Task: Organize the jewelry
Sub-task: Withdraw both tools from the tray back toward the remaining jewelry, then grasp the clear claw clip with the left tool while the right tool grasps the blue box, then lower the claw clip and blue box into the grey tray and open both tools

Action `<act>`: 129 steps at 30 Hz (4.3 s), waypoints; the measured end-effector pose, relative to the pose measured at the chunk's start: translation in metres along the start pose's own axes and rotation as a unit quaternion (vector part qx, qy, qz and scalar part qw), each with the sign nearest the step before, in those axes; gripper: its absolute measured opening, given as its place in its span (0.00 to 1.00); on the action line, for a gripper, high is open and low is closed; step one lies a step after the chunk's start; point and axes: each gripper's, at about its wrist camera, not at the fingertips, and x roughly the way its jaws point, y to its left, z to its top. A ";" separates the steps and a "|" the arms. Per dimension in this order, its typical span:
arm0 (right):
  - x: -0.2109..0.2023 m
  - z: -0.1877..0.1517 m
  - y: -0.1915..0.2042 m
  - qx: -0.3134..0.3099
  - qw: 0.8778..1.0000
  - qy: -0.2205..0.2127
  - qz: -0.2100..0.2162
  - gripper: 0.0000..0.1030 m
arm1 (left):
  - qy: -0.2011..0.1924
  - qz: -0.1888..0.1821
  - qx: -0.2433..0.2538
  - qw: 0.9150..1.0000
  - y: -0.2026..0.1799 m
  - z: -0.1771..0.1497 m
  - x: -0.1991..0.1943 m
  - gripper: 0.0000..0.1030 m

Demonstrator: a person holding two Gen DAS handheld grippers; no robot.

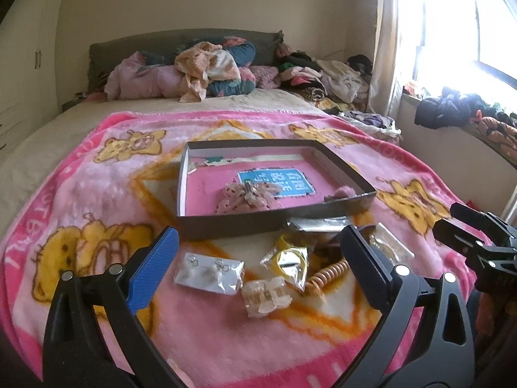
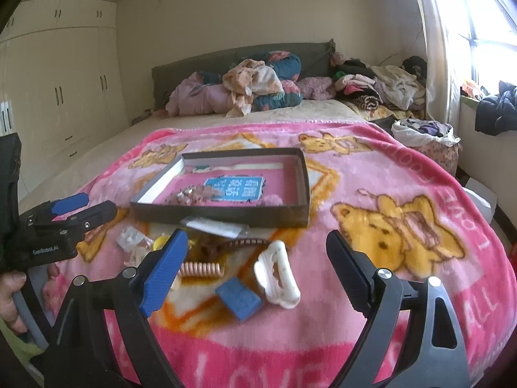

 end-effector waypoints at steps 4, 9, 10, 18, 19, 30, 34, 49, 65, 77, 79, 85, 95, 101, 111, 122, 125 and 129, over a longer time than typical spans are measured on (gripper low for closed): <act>-0.002 -0.007 -0.002 0.004 1.000 0.006 0.001 0.82 | 0.007 -0.005 0.006 1.000 -0.004 -0.006 0.001 0.89; -0.003 -0.012 -0.002 0.003 1.000 0.010 0.002 0.82 | 0.019 -0.013 0.010 1.000 -0.008 -0.013 0.002 0.89; -0.003 -0.014 -0.002 0.004 1.000 0.011 0.002 0.82 | 0.023 -0.015 0.010 1.000 -0.008 -0.014 0.002 0.89; 0.003 -0.031 -0.003 0.004 0.999 0.033 0.005 0.82 | 0.055 -0.025 0.000 0.998 -0.006 -0.032 0.010 0.89; 0.004 -0.033 -0.004 0.004 0.999 0.035 0.004 0.82 | 0.058 -0.026 -0.001 0.998 -0.005 -0.033 0.011 0.89; 0.025 -0.052 -0.001 0.014 0.996 0.083 0.033 0.72 | 0.094 -0.037 -0.022 0.995 0.000 -0.052 0.025 0.81; 0.035 -0.057 -0.003 0.023 0.994 0.102 0.045 0.66 | 0.105 -0.044 -0.028 0.993 0.000 -0.056 0.033 0.66; 0.074 -0.055 0.012 0.000 0.991 0.127 0.052 0.58 | 0.110 -0.050 -0.067 0.990 0.012 -0.053 0.055 0.51; 0.070 -0.052 0.016 -0.014 0.992 0.104 0.064 0.50 | 0.112 -0.056 -0.055 0.991 0.009 -0.052 0.054 0.36; 0.045 -0.042 0.014 -0.014 0.994 0.084 0.064 0.49 | 0.085 -0.064 -0.039 0.994 0.000 -0.037 0.027 0.36; 0.042 -0.037 0.012 -0.012 0.995 0.078 0.059 0.50 | 0.077 -0.064 -0.037 0.994 -0.002 -0.033 0.023 0.36; 0.039 -0.020 0.008 -0.009 0.996 0.065 0.054 0.50 | 0.066 -0.061 -0.036 0.995 -0.001 -0.020 0.022 0.36; 0.042 0.009 0.001 -0.009 0.998 0.043 0.047 0.50 | 0.049 -0.068 -0.031 0.996 -0.007 0.000 0.028 0.36; 0.046 0.024 -0.004 -0.006 0.999 0.030 0.041 0.50 | 0.044 -0.072 -0.028 0.996 -0.013 0.010 0.037 0.36; 0.059 0.041 -0.011 -0.003 0.999 0.021 0.031 0.50 | 0.043 -0.071 -0.020 0.996 -0.015 0.027 0.061 0.36; 0.080 0.063 -0.019 -0.005 1.000 0.013 0.024 0.50 | 0.045 -0.063 -0.007 0.997 -0.016 0.047 0.085 0.36; 0.089 0.067 -0.021 -0.006 1.000 0.013 0.023 0.50 | 0.050 -0.060 -0.005 0.997 -0.016 0.048 0.092 0.36; 0.101 0.071 -0.024 -0.006 1.000 0.019 0.023 0.50 | 0.057 -0.058 -0.004 0.997 -0.016 0.050 0.101 0.36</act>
